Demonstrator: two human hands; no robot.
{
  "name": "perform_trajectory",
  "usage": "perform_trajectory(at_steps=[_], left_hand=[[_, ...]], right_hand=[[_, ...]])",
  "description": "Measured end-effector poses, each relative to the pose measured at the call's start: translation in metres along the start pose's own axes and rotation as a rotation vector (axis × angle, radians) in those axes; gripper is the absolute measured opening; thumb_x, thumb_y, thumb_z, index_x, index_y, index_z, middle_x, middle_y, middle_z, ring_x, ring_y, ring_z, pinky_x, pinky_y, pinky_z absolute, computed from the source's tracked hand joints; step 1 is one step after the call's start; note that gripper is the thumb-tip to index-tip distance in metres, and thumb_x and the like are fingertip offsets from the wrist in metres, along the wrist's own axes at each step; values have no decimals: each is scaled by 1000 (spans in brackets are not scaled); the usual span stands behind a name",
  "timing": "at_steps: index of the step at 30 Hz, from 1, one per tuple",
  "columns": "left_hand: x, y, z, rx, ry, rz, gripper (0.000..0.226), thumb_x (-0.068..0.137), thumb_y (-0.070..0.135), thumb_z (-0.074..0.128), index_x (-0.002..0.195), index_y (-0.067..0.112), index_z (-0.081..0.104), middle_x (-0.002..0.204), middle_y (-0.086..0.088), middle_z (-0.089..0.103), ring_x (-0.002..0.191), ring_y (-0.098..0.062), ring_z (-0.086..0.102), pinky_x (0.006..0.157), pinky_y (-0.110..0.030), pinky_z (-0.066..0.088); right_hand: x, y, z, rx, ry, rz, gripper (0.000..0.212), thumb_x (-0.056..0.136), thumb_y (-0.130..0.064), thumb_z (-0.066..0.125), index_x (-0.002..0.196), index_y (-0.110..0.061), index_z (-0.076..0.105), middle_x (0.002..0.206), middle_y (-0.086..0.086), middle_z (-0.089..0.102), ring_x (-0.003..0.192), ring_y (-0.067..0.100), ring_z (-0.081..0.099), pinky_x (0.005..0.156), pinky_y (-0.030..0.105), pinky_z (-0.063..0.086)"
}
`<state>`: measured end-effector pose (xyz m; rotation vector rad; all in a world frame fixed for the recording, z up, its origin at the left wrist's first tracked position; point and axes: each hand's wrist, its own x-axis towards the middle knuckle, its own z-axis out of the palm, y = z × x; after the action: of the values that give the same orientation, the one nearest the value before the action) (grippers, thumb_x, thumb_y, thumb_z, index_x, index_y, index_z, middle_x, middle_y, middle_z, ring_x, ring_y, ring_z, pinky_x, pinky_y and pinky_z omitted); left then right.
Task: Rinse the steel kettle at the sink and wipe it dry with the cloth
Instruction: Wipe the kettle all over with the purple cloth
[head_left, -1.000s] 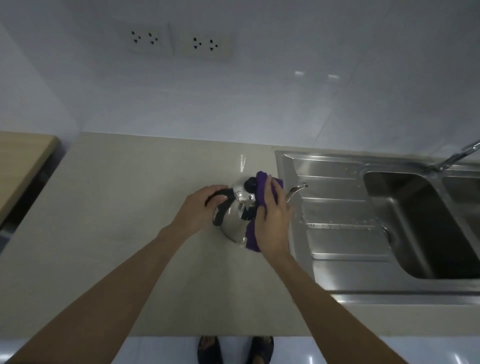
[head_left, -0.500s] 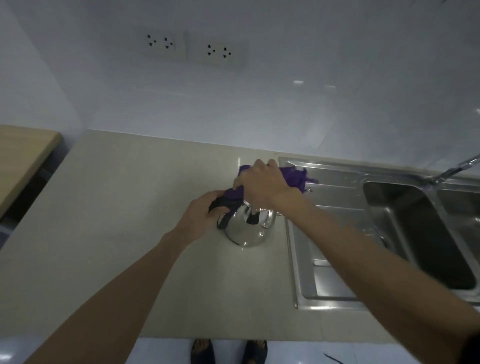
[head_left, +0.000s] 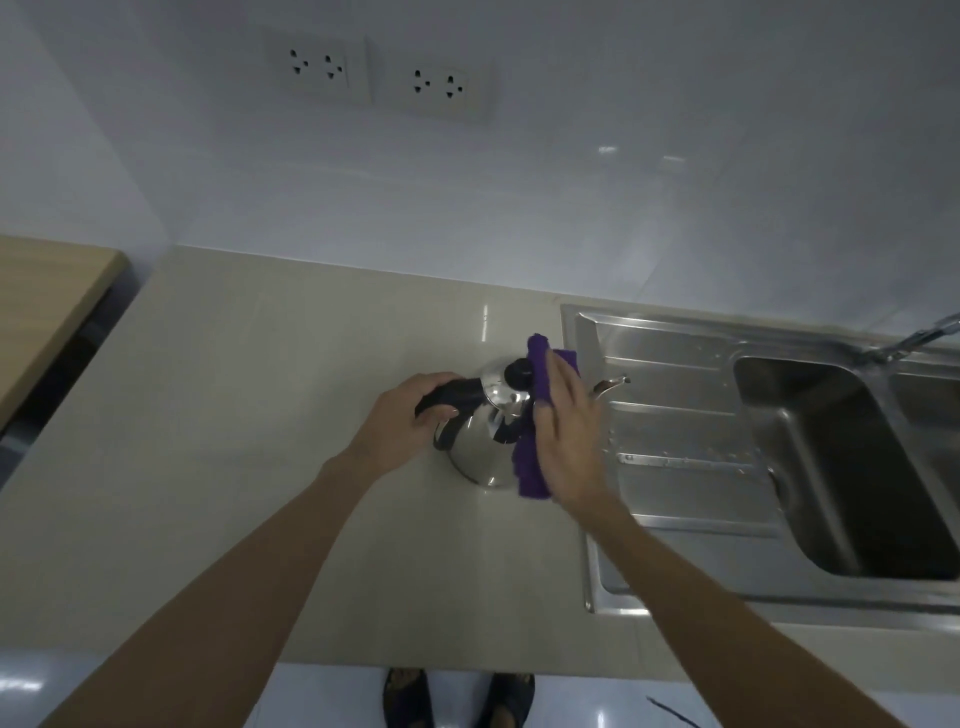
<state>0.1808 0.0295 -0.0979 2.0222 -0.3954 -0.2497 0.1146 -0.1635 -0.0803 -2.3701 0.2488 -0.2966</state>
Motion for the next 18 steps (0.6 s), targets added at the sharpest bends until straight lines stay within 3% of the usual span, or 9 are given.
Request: perform_trajectory(at_steps=[4, 8, 10, 13, 16, 18], left_hand=[[2, 5, -4, 15, -55, -32, 39, 90, 4, 63, 129, 12, 61, 121, -7, 66, 110, -21, 62, 100, -29, 46], [-5, 8, 2, 12, -33, -54, 39, 92, 10, 63, 131, 15, 59, 116, -4, 65, 94, -13, 59, 75, -11, 45], [-11, 8, 5, 3, 5, -79, 39, 92, 11, 64, 130, 16, 60, 110, -5, 65, 84, -10, 57, 67, -13, 43], [-28, 10, 15, 55, 72, -65, 39, 89, 13, 67, 127, 19, 63, 93, -1, 63, 77, -13, 57, 67, -14, 42], [-39, 10, 19, 115, 90, -61, 40, 89, 18, 69, 128, 23, 64, 89, 0, 64, 77, -16, 61, 65, -2, 39], [-37, 10, 11, 149, 40, -82, 32, 92, 25, 65, 123, 25, 67, 92, -3, 70, 81, -18, 65, 66, -2, 40]], right_hand=[[-44, -1, 19, -178, 151, -147, 55, 85, 3, 63, 137, -7, 50, 148, 17, 40, 118, 42, 43, 102, 41, 41], [-22, -9, 16, -166, 186, -191, 56, 81, 8, 65, 133, -10, 56, 148, 14, 40, 120, 42, 40, 102, 45, 44], [-25, -4, 18, -251, 139, -316, 59, 77, 9, 68, 131, -11, 58, 149, 6, 38, 121, 40, 36, 100, 48, 46], [-26, 16, 6, -227, 48, -463, 57, 78, 6, 70, 130, -14, 59, 144, 0, 32, 123, 41, 38, 101, 49, 46], [-18, 19, 4, -133, 94, -375, 57, 80, 7, 66, 132, -15, 57, 142, 13, 43, 123, 38, 44, 108, 32, 34], [-26, 19, 10, -129, 108, -334, 58, 79, 8, 67, 133, -13, 56, 141, 18, 45, 122, 39, 45, 108, 32, 33]])
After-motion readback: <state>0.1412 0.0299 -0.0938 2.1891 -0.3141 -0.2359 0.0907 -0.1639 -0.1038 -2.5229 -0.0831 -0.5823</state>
